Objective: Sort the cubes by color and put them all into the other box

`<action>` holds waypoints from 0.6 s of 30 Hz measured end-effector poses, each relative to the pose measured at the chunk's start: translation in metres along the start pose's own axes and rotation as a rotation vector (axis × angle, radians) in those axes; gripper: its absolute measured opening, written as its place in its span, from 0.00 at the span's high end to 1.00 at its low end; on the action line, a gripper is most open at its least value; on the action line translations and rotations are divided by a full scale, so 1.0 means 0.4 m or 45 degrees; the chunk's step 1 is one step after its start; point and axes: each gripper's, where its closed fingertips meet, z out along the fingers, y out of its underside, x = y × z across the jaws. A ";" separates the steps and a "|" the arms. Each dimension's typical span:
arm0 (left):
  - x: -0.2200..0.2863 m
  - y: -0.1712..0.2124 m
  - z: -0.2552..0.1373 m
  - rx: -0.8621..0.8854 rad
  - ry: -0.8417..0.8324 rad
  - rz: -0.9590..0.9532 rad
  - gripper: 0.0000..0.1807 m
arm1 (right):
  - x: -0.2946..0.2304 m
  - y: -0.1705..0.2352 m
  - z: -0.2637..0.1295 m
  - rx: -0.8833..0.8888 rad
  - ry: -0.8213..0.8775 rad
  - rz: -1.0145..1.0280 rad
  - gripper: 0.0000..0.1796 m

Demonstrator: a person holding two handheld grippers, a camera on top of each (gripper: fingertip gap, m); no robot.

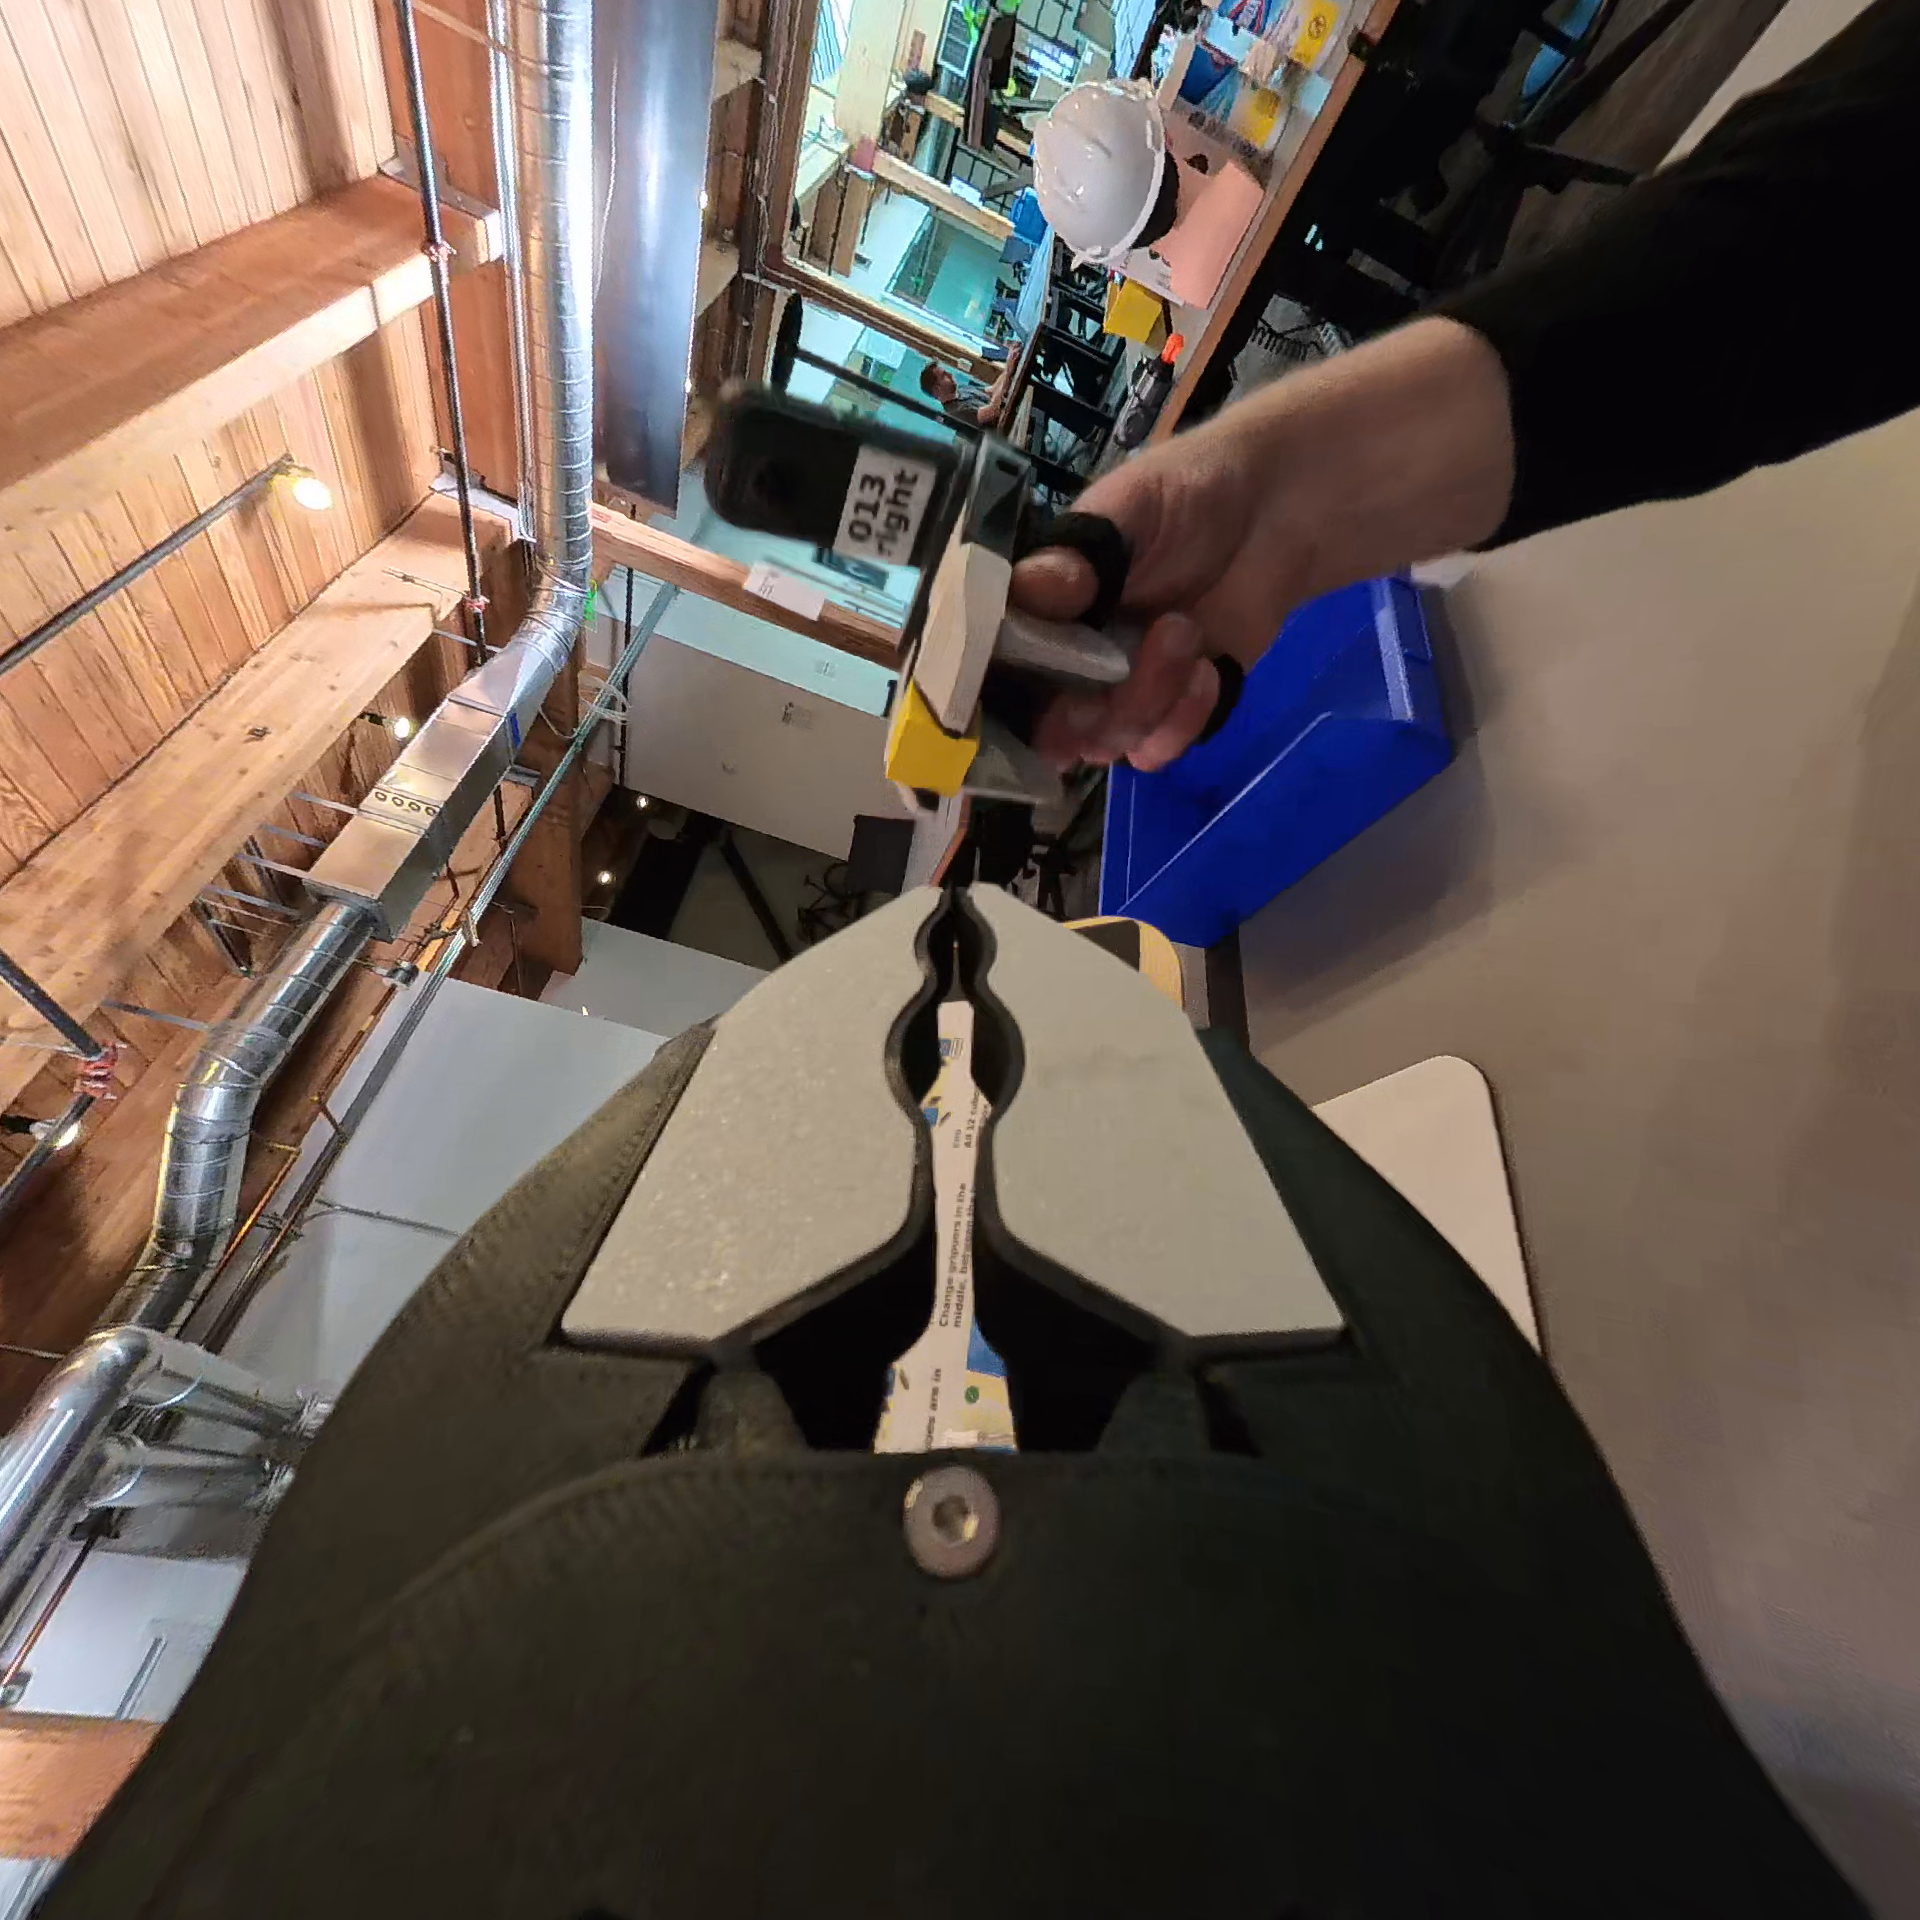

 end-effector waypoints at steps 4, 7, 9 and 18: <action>0.001 0.023 0.005 -0.077 0.004 0.014 1.00 | 0.105 0.014 -0.208 -0.159 0.374 -0.042 0.87; 0.001 0.029 0.017 -0.095 0.008 0.013 1.00 | 0.213 0.060 -0.397 -0.361 0.694 -0.001 0.87; 0.001 0.027 0.028 -0.106 0.005 0.018 1.00 | 0.285 0.117 -0.525 -0.539 0.910 0.058 0.87; 0.007 -0.007 0.086 -0.091 0.014 0.028 1.00 | 0.452 0.488 -0.819 -1.085 1.151 0.509 0.87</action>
